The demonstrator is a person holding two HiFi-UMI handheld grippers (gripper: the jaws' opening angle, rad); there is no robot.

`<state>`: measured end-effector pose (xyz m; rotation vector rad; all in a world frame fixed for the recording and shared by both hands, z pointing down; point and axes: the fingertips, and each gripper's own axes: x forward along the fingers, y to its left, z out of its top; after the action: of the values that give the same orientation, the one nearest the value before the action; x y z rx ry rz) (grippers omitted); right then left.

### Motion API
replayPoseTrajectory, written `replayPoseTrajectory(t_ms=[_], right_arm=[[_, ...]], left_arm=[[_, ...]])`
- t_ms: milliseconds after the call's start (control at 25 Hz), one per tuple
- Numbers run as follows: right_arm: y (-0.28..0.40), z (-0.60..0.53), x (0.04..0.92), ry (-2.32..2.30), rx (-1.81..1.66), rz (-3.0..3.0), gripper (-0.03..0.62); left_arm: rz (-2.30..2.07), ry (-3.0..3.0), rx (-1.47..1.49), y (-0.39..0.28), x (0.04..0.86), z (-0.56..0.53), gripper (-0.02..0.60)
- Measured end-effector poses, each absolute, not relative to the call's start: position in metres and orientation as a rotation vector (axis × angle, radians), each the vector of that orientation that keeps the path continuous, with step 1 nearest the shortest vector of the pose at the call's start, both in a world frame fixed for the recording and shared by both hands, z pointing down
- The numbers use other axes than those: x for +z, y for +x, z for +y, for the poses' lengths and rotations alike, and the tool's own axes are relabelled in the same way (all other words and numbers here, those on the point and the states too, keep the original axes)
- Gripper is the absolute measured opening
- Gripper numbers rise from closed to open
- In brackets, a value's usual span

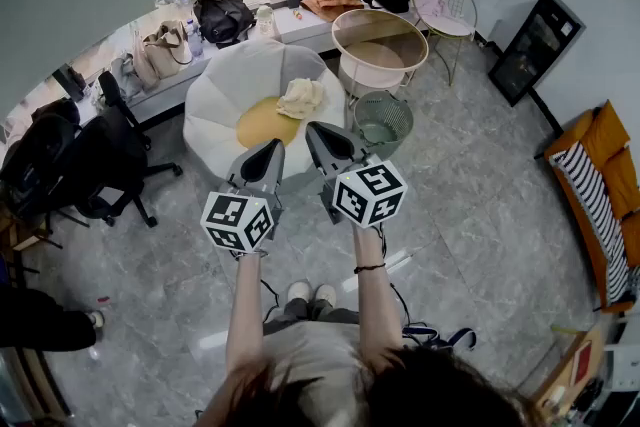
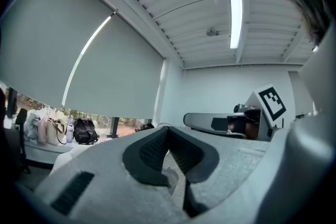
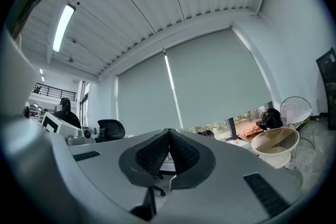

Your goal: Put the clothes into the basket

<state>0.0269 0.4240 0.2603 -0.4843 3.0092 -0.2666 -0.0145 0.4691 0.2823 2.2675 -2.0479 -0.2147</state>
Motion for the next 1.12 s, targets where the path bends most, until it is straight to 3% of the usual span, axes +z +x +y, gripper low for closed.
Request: replayPoseTrajectory(t_ms=[840,1120], right_arm=[[0.067,0.411,0.267,-0.507,-0.311,2.998,0.008],[0.058,0.390,0.281,-0.536,-0.283,3.027,0.009]], left_arm=[[-2.056,2.251,-0.180,0.019,0.285,0.463,0.011],[-2.046,2.210,-0.195,0.001,0.299,0.451,0.011]])
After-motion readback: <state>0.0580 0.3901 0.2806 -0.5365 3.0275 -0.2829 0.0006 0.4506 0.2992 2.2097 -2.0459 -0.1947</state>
